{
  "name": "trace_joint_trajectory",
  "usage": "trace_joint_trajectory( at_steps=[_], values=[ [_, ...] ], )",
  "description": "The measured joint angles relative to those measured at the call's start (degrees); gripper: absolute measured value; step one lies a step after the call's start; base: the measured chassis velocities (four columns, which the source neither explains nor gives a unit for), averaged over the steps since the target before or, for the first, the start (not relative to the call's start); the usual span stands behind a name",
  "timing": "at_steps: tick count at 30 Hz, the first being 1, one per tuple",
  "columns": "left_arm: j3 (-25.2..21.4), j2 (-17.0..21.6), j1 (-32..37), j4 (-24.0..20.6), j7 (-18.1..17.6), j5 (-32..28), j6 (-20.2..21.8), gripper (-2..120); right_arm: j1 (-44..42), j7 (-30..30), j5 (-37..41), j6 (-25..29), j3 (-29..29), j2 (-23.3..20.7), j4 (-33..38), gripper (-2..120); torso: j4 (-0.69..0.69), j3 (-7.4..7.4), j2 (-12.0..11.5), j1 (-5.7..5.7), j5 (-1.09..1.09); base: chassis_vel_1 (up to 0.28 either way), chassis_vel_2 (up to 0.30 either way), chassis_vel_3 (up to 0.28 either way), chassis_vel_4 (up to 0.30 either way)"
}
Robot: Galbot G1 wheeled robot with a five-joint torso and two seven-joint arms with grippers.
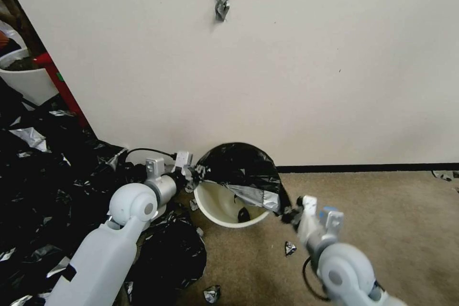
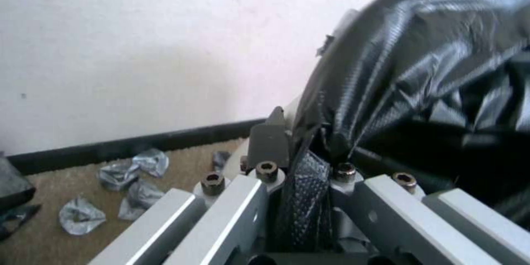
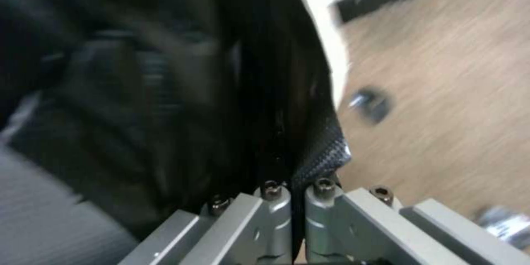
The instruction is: Place a trash bag onto the trash bin.
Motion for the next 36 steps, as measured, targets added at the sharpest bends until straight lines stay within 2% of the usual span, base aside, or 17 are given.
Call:
trace_joint_trajectory(
  at_steps=[5, 6, 7, 9, 11, 15, 18, 21, 23, 24, 25, 27, 28, 30, 32, 35, 36],
  values=[
    [-1.50, -1.39, -0.41, 1.09, -1.65, -0.87, -0.09, 3, -0.74, -0.26, -3.22, 1.33, -3.21, 2.35, -1.52, 0, 0.01, 0.00, 0.00, 0.00, 0.00, 0.000, 0.000, 0.000, 0.000],
    [-1.88, -1.66, -0.62, 1.51, -2.26, -1.06, -0.10, 3, -0.92, -0.32, -5.04, 2.12, -3.98, 2.85, -2.19, 4, 0.02, 0.00, 0.00, 0.00, 0.00, 0.000, 0.000, 0.000, 0.000],
    [-2.47, -1.96, -1.14, 2.23, -2.97, -1.35, -0.16, 3, -1.28, -0.91, -9.58, 4.91, -5.15, 3.43, -3.10, 12, 0.01, 0.00, 0.00, 0.00, 0.01, 0.000, 0.000, 0.000, 0.000],
    [-2.65, -2.01, -1.32, 2.82, -3.26, -1.40, -0.02, 3, -1.61, -1.31, -12.37, 6.20, -5.54, 3.45, -3.17, 15, 0.01, 0.00, 0.00, 0.00, 0.01, 0.000, 0.000, 0.000, 0.000],
    [-2.72, -1.93, -1.65, 3.89, -3.63, -1.38, 0.22, 3, -2.67, -1.52, -19.24, 8.15, -6.42, 2.65, -2.68, 26, 0.01, 0.01, 0.00, 0.00, -0.01, 0.000, 0.000, 0.000, 0.000],
    [-2.69, -1.84, -2.22, 4.55, -3.79, -1.36, 0.29, 3, -3.66, -1.59, -24.29, 9.52, -7.01, 1.50, -1.45, 37, 0.01, 0.01, 0.00, 0.00, -0.01, 0.000, 0.000, 0.000, 0.000],
    [-2.30, -2.05, -3.23, 5.05, -5.06, -1.61, 0.35, 3, -5.20, -1.59, -32.60, 11.54, -7.43, 0.49, -0.66, 52, 0.02, 0.00, 0.00, 0.00, 0.00, 0.000, 0.000, 0.000, 0.000],
    [-1.92, -2.27, -3.73, 5.22, -5.95, -1.83, 0.24, 3, -6.60, -2.04, -38.55, 14.58, -8.10, 0.26, -0.59, 59, 0.00, 0.00, 0.00, 0.00, 0.01, 0.000, 0.000, 0.000, 0.000],
    [-1.64, -2.55, -4.03, 5.33, -6.38, -1.90, 0.20, 2, -7.60, -3.85, -43.56, 18.36, -8.50, 0.20, -0.59, 68, 0.00, 0.00, 0.00, 0.00, 0.01, 0.000, 0.000, 0.000, 0.000],
    [-1.64, -2.55, -4.03, 5.33, -6.38, -1.90, 0.20, 2, -7.60, -3.85, -43.56, 18.36, -8.50, 0.20, -0.59, 68, 0.00, 0.00, 0.00, 0.00, 0.01, 0.000, 0.000, 0.000, 0.000],
    [-1.46, -2.69, -4.06, 5.39, -6.60, -1.90, 0.20, 2, -7.85, -5.31, -47.05, 21.14, -8.34, 0.32, -1.06, 75, 0.00, 0.00, 0.00, 0.00, 0.00, 0.000, 0.000, 0.000, 0.000],
    [-1.29, -2.89, -4.03, 5.35, -6.83, -1.88, 0.20, 2, -7.72, -8.35, -52.01, 25.30, -6.70, 0.63, -2.33, 85, 0.01, 0.00, 0.00, 0.00, 0.01, 0.000, 0.000, 0.000, 0.000],
    [-1.29, -2.89, -4.03, 5.35, -6.83, -1.88, 0.20, 2, -7.72, -8.35, -52.01, 25.30, -6.70, 0.63, -2.33, 85, 0.01, 0.00, 0.00, 0.00, 0.01, 0.000, 0.000, 0.000, 0.000],
    [-1.28, -3.03, -3.90, 5.05, -7.20, -1.95, 0.19, 2, -7.60, -12.00, -55.59, 28.51, -5.02, 0.60, -3.50, 94, 0.00, 0.00, 0.00, 0.00, 0.00, 0.000, 0.000, 0.000, 0.000],
    [-1.33, -3.07, -3.85, 4.85, -7.53, -2.23, 0.19, 2, -7.59, -13.99, -57.82, 30.42, -4.40, 0.51, -4.14, 97, 0.00, 0.00, 0.00, -0.01, 0.01, 0.000, 0.000, 0.000, 0.000],
    [-1.66, -3.12, -3.79, 4.13, -8.50, -3.59, 0.29, 2, -7.62, -20.31, -64.95, 35.86, -2.92, 0.48, -5.73, 100, 0.01, 0.00, 0.00, 0.00, 0.00, 0.000, 0.000, 0.000, 0.000],
    [-1.66, -3.12, -3.79, 4.13, -8.50, -3.59, 0.29, 2, -7.62, -20.31, -64.95, 35.86, -2.92, 0.48, -5.73, 100, 0.01, 0.00, 0.00, 0.00, 0.00, 0.000, 0.000, 0.000, 0.000]
  ],
)
